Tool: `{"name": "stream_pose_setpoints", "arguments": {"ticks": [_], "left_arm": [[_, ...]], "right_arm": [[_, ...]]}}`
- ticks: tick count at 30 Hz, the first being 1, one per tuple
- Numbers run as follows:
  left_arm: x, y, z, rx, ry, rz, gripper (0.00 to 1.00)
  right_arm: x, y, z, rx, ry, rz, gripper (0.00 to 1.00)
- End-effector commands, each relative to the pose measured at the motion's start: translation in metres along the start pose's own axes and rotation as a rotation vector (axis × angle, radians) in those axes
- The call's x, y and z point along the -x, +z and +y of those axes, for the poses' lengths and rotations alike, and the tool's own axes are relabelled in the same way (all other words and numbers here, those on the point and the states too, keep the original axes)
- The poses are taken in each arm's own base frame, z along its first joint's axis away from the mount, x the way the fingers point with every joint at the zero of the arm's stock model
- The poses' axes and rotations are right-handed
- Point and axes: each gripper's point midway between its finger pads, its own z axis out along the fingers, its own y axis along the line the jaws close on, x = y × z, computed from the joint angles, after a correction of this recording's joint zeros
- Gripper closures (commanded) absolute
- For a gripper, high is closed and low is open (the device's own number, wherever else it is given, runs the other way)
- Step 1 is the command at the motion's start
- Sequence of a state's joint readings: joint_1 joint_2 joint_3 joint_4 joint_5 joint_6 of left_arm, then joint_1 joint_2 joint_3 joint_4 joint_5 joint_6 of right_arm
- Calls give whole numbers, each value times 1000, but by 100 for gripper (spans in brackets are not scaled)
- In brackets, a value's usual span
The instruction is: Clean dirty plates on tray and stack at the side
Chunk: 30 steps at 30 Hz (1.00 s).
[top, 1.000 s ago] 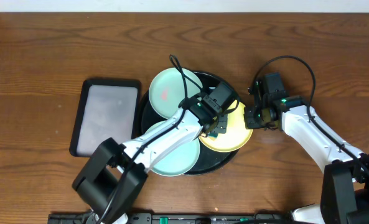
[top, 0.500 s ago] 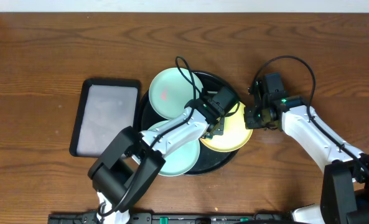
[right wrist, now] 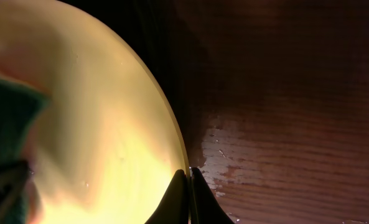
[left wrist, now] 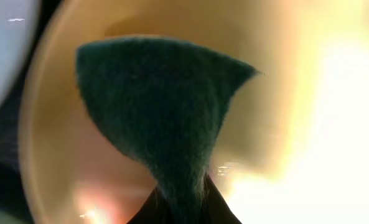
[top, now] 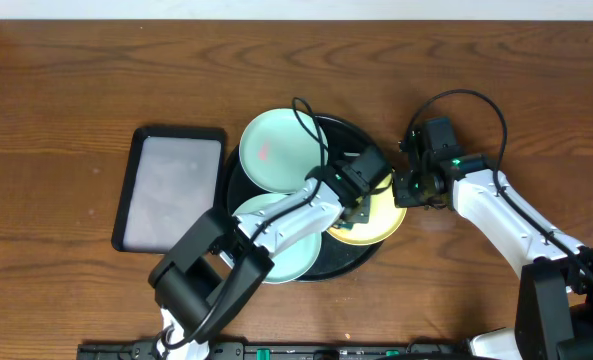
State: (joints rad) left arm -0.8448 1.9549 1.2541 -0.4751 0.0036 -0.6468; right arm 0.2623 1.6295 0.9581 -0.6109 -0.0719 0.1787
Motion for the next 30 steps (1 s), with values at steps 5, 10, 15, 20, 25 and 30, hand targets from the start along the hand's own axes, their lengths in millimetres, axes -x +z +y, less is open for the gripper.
{"name": "stream_pose_setpoints", "arguments": {"ticks": [5,10,15,20,25,30], "left_arm": [[-30,9,-58,-179,32,63,92],[-11,-2,-53,-196,2,23,92],[29,-42,-39,-241,-32,-76,92],[68,-97,-17,-287,-69,-202,92],[79,-143,31,-252,-156,-242,92],[73,-180,104,-122,-167,-256,92]], "right_arm": [[-5,4,3,6,-6,20,99],[-5,4,3,6,-6,20,98],[-5,4,3,6,-6,20,98],[-5,4,3,6,-6,20,93],[-5,4,2,5,-6,20,77],[-6,4,2,1,-5,24,73]]}}
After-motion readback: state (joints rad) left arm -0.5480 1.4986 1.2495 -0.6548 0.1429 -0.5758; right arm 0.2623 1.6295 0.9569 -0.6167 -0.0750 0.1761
